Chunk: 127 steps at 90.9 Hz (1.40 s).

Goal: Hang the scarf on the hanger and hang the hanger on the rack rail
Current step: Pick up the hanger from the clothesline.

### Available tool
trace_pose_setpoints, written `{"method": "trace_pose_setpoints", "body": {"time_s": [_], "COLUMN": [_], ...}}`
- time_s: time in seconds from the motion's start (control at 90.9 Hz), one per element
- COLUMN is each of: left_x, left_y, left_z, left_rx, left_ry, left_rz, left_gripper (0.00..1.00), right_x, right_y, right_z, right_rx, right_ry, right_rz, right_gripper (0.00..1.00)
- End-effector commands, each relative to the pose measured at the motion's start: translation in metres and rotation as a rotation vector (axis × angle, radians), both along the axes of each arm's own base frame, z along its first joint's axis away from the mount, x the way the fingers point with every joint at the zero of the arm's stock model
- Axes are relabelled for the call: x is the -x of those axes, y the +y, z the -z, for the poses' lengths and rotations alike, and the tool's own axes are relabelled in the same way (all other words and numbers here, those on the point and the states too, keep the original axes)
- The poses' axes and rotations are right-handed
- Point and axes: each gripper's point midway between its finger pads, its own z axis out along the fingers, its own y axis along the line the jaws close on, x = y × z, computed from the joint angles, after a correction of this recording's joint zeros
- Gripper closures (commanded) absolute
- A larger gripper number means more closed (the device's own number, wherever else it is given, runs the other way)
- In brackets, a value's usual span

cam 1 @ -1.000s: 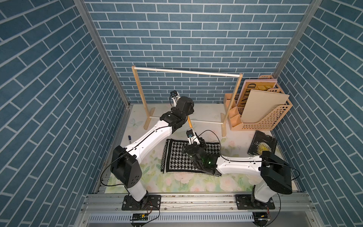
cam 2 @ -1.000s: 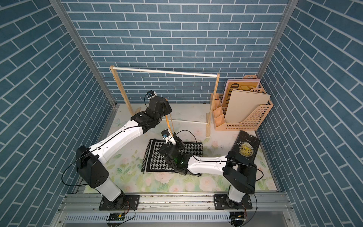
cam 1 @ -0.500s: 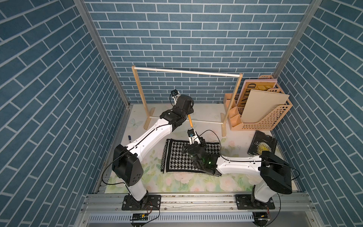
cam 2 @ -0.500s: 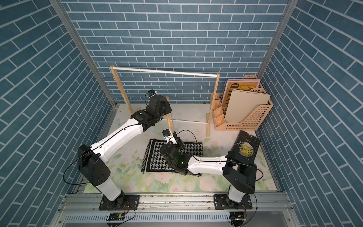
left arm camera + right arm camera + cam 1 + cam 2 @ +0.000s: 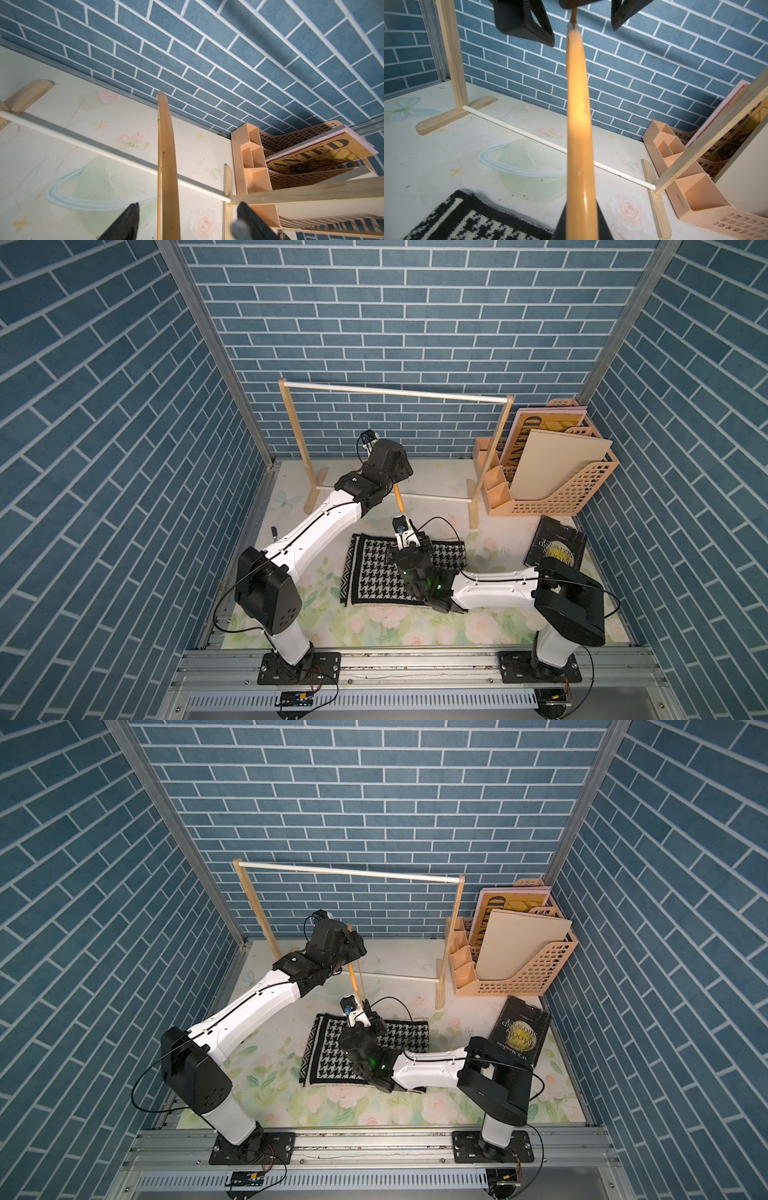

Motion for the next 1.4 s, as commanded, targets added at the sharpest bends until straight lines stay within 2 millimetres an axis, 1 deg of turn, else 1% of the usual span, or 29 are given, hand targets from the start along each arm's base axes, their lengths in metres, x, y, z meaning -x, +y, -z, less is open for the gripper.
{"method": "trace_pose_setpoints", "body": {"time_s": [0.0,0.077,0.154,0.242,0.341,0.44,0.605,0.671,0.847,0.891,0.924,0.946,0.968,0.979,1.001,1.012,1.034,1.056,1.067,1.089,1.1,1.133,1.276,1.386], "left_x": [0.004,0.003,0.002,0.002,0.002,0.003,0.002,0.002,0.003,0.003,0.004,0.004,0.005,0.005,0.006,0.006,0.007,0.007,0.007,0.008,0.008,0.009,0.01,0.011], "left_y": [-0.005,-0.005,-0.005,-0.004,-0.003,-0.002,-0.004,-0.006,-0.008,-0.008,-0.008,-0.008,-0.008,-0.007,-0.007,-0.006,-0.005,-0.004,-0.003,-0.002,-0.001,0.002,0.011,0.01], "left_z": [-0.002,-0.001,0.002,0.002,0.0,-0.003,0.001,0.002,0.001,0.001,0.001,0.0,0.001,0.0,-0.001,-0.001,-0.001,-0.001,-0.001,-0.001,-0.001,-0.002,-0.003,-0.001], "left_rx": [0.02,0.018,0.012,0.012,0.019,0.024,0.029,0.033,0.043,0.042,0.042,0.042,0.042,0.043,0.043,0.043,0.042,0.038,0.037,0.032,0.027,0.013,-0.046,-0.042], "left_ry": [-0.005,-0.004,0.0,-0.001,-0.01,-0.017,-0.012,-0.01,-0.013,-0.011,-0.01,-0.01,-0.01,-0.012,-0.013,-0.014,-0.015,-0.017,-0.018,-0.021,-0.021,-0.024,-0.027,-0.022], "left_rz": [0.031,0.029,0.025,0.019,0.016,0.015,0.017,0.022,0.028,0.029,0.029,0.03,0.031,0.031,0.03,0.029,0.027,0.022,0.021,0.018,0.016,0.01,-0.011,-0.001], "left_gripper": [0.28,0.3,0.35,0.42,0.53,0.6,0.63,0.66,0.83,0.85,0.8,0.72,0.63,0.55,0.46,0.37,0.25,0.15,0.12,0.04,0.02,0.0,0.0,0.01], "right_x": [0.006,0.006,0.007,0.008,0.008,0.008,0.008,0.008,0.008,0.008,0.008,0.007,0.007,0.007,0.007,0.007,0.007,0.007,0.007,0.007,0.007,0.007,0.007,0.006], "right_y": [0.011,0.011,0.012,0.014,0.014,0.015,0.018,0.018,0.018,0.02,0.02,0.021,0.021,0.021,0.022,0.022,0.022,0.022,0.022,0.022,0.022,0.022,0.02,0.022], "right_z": [-0.013,-0.014,-0.015,-0.016,-0.015,-0.014,-0.013,-0.013,-0.012,-0.011,-0.011,-0.01,-0.01,-0.009,-0.009,-0.009,-0.009,-0.008,-0.008,-0.008,-0.007,-0.007,-0.007,-0.006], "right_rx": [-0.004,-0.009,-0.008,-0.008,-0.005,-0.005,-0.008,-0.007,-0.005,-0.001,0.0,0.001,0.004,0.006,0.008,0.008,0.007,0.009,0.01,0.011,0.012,0.013,0.016,0.019], "right_ry": [-0.027,-0.027,-0.025,-0.025,-0.023,-0.02,-0.016,-0.016,-0.015,-0.013,-0.012,-0.012,-0.011,-0.01,-0.009,-0.01,-0.01,-0.01,-0.009,-0.009,-0.008,-0.008,-0.008,-0.007], "right_rz": [-0.054,-0.056,-0.061,-0.064,-0.066,-0.066,-0.071,-0.071,-0.069,-0.072,-0.073,-0.072,-0.072,-0.072,-0.073,-0.073,-0.071,-0.07,-0.07,-0.07,-0.07,-0.07,-0.064,-0.065], "right_gripper": [1.0,1.0,1.0,1.0,1.0,1.0,1.0,1.0,1.0,1.0,1.0,1.0,1.0,1.0,1.0,1.0,1.0,1.0,1.0,1.0,1.0,1.0,1.0,1.0]}}
